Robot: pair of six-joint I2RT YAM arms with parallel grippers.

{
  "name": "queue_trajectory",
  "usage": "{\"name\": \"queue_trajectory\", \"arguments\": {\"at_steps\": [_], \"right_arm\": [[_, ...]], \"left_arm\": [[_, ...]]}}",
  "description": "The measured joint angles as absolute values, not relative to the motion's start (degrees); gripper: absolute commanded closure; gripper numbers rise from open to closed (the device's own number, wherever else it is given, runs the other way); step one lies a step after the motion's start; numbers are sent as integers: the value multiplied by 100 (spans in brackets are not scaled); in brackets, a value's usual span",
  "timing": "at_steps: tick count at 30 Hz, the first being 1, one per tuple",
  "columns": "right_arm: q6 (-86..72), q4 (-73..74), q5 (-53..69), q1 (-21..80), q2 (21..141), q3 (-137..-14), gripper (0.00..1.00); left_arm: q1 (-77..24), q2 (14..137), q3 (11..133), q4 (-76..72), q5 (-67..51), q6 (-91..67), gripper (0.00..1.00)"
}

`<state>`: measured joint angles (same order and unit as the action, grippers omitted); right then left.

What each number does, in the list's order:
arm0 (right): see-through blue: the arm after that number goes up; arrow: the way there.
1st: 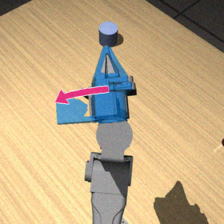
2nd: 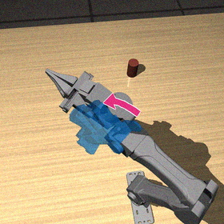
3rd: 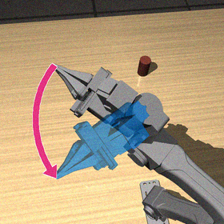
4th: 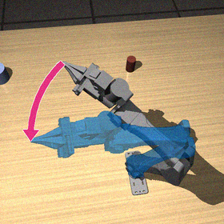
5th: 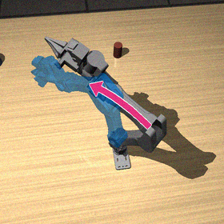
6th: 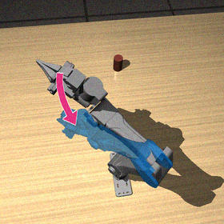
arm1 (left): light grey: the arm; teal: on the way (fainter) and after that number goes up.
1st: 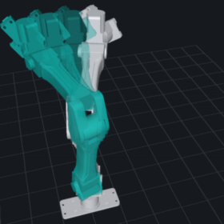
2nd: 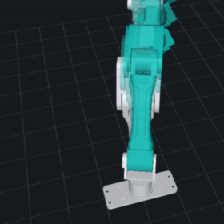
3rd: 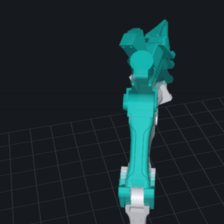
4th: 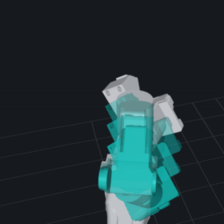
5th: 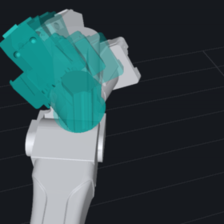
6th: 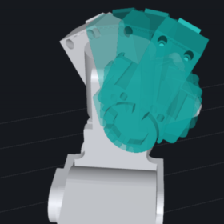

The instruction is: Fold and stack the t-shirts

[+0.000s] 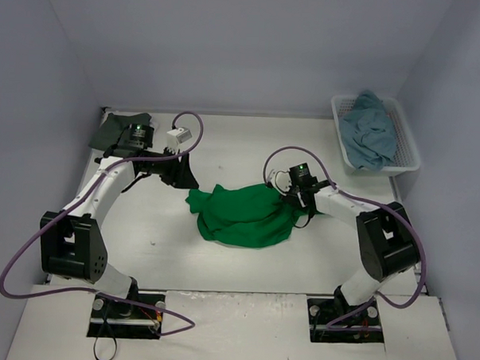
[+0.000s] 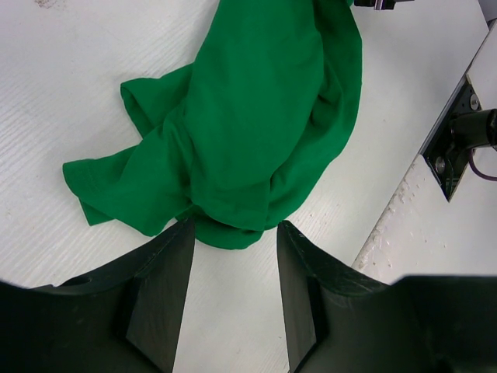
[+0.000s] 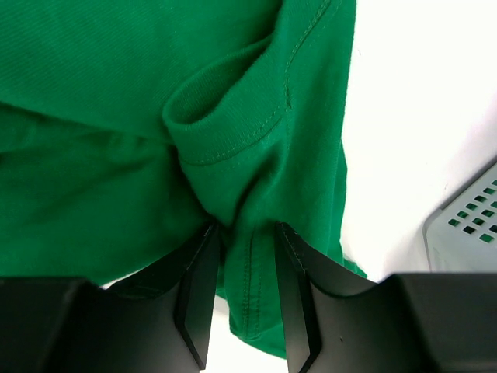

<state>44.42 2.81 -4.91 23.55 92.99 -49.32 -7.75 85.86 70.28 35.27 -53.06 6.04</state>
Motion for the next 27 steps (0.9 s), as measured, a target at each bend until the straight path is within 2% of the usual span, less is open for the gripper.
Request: {"name": "queue_trajectory", "arguments": {"at_steps": [11,14,16,19,25,27], "right_arm": [[4445,-27,-495,2333,9570,-4915,70],[4464,-228,-532,2309,9679,-4917,76],[4477,-307,-548,2296,9721,-4917,85],[4466,-384,-578,2285,9771,-4917,87],[4466,-410,-600,2279,9784,-4917,100],[4466,-408,-624,2276,9784,-4917,100]], "left_arm": [[-753,8586,7004,3518,-5306,604,59],[-735,8586,6971,3518,-5304,602,59],[-735,8586,6971,3516,-5304,602,59],[-731,8589,6971,3514,-5304,602,59],[-731,8595,6971,3511,-5304,602,59],[-733,8597,6971,3509,-5304,602,59]]}}
